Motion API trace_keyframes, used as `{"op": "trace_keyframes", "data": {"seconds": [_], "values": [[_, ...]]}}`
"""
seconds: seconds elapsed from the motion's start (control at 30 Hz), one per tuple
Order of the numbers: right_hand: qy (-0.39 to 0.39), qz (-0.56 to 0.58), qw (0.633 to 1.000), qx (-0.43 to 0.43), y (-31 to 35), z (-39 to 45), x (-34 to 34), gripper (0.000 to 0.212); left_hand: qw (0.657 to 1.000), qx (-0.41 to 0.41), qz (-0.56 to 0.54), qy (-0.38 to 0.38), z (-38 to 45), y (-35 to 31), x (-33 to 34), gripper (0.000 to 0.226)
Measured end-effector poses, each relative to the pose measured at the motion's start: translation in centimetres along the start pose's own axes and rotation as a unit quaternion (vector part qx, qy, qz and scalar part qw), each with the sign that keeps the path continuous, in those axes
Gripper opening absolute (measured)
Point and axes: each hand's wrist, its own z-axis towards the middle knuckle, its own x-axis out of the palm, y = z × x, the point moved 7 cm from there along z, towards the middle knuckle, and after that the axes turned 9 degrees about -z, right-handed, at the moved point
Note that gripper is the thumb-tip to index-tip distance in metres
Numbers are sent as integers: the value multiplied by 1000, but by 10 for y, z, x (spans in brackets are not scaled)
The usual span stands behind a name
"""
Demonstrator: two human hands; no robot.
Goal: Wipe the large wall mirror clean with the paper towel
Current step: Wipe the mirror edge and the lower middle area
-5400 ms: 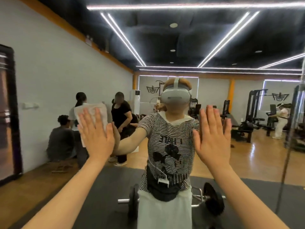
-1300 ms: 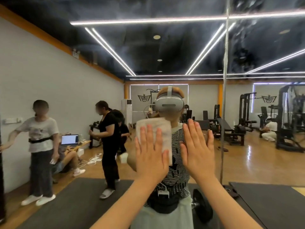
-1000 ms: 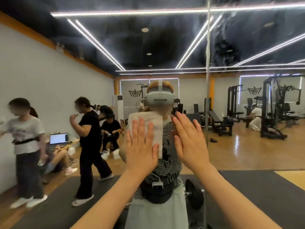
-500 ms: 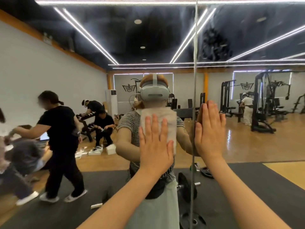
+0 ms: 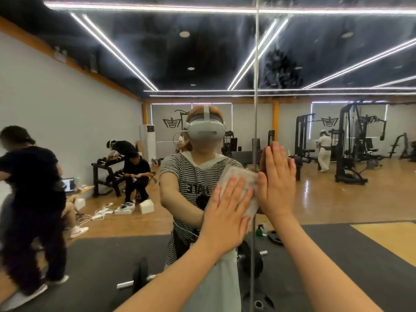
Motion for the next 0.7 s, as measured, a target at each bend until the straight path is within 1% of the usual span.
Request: {"op": "trace_keyframes", "data": {"seconds": [0.1,0.2,0.23,0.3,0.33,0.4,0.53,0.63,0.7], "values": [[4,4,1000,-4,-1,1,0,54,1000,23,4,18,-8,-4,4,70],[13,7,1000,-1,-2,0,1,57,999,35,23,7,3,7,-4,71],[17,11,1000,-3,-1,0,2,59,999,20,29,-11,13,18,-11,72],[17,14,1000,-8,0,0,2,61,998,-36,11,-53,40,48,-30,74],[15,13,1000,-10,0,0,1,61,996,-60,-5,-65,52,61,-38,74],[11,9,1000,-11,1,0,1,61,994,-81,-24,-71,66,70,-45,74],[10,6,1000,-10,0,-2,2,61,993,-88,-43,-67,49,47,-31,72],[15,4,1000,-8,-1,-3,4,61,998,-41,-28,-41,21,15,-10,69],[14,3,1000,-13,-2,-3,4,58,999,-31,-32,-29,2,-2,2,68]]}}
